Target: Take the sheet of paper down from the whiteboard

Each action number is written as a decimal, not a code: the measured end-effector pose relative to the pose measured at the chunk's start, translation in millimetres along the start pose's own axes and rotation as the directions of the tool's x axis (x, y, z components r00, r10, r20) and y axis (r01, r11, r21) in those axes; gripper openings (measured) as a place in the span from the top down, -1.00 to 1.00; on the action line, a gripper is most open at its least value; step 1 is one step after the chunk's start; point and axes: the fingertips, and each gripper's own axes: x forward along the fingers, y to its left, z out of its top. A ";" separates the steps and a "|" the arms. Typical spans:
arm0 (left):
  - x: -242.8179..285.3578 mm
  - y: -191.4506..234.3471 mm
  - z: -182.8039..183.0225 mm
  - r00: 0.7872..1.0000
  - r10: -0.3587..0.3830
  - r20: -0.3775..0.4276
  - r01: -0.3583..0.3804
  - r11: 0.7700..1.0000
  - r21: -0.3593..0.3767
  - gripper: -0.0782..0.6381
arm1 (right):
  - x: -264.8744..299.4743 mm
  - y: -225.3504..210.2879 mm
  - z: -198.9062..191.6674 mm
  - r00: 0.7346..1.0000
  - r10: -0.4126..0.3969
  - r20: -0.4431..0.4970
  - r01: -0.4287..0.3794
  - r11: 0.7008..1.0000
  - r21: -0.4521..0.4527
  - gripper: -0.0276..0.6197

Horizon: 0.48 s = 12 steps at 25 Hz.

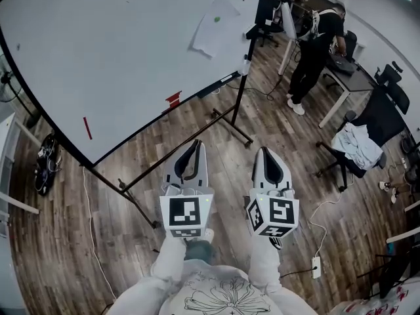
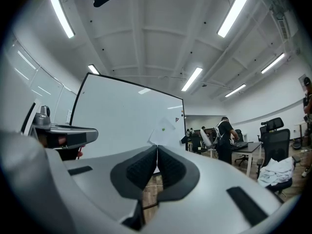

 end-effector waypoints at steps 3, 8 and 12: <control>40.9 11.1 3.5 1.000 -0.011 0.016 0.011 1.000 0.002 0.75 | 39.7 -10.5 7.2 1.000 -0.008 0.017 0.008 1.000 -0.006 0.91; 96.7 27.1 0.3 0.999 -0.024 0.025 0.024 1.000 0.001 0.75 | 96.9 -21.0 6.8 1.000 -0.012 0.024 0.012 1.000 -0.005 0.91; 126.8 34.3 -9.7 1.000 -0.022 0.005 0.022 1.000 -0.004 0.75 | 127.3 -27.6 -2.1 1.000 -0.002 0.004 0.002 1.000 0.000 0.91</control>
